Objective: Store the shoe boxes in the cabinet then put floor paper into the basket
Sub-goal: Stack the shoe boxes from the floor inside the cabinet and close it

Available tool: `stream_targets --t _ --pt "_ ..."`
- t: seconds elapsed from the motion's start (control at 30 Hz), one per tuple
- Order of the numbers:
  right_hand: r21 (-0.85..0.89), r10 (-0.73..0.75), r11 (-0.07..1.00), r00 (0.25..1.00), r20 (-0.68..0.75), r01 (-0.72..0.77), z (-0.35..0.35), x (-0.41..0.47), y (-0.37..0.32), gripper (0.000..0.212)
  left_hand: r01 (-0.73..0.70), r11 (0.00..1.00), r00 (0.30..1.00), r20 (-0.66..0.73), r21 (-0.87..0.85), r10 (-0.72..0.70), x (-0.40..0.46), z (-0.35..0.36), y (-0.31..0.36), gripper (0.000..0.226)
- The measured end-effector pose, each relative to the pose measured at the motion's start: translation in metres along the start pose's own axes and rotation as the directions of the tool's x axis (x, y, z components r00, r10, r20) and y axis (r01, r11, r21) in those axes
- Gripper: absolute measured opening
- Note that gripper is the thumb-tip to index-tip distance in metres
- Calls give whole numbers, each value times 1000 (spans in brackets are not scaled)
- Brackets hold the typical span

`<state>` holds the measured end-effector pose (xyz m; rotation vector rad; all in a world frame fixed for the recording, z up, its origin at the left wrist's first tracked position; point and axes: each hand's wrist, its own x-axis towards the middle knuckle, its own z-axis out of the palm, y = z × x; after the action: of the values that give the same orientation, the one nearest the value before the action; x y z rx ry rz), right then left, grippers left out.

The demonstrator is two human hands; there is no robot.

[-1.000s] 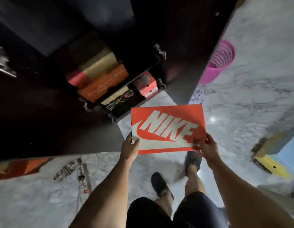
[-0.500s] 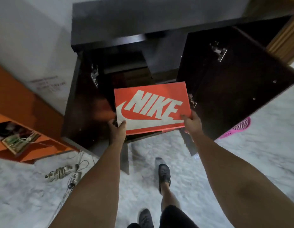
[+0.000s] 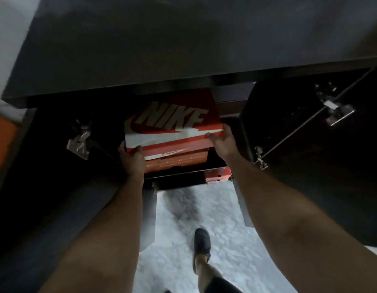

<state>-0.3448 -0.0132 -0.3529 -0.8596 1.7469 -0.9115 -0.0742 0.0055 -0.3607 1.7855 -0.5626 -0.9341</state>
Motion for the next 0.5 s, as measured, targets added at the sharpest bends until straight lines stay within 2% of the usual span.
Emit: stream_targets --t 0.07,0.17,0.3,0.4,0.5 --pt "-14 -12 1000 1000 16 12 7 21 -7 49 -37 999 999 -22 36 38 12 11 3 50" --pt "-67 -5 998 999 43 8 14 46 -15 54 -80 979 993 -72 188 95 28 21 9 48" --pt "-88 77 993 996 35 -73 22 53 -18 65 35 968 988 -153 249 4 44 25 17 61" --pt "-118 38 992 999 34 -33 21 34 -23 84 40 985 977 -215 167 -3 31 25 20 74" --pt "-118 42 992 999 -24 -45 8 1 -19 95 59 997 975 -220 57 -45 2 20 17 70"
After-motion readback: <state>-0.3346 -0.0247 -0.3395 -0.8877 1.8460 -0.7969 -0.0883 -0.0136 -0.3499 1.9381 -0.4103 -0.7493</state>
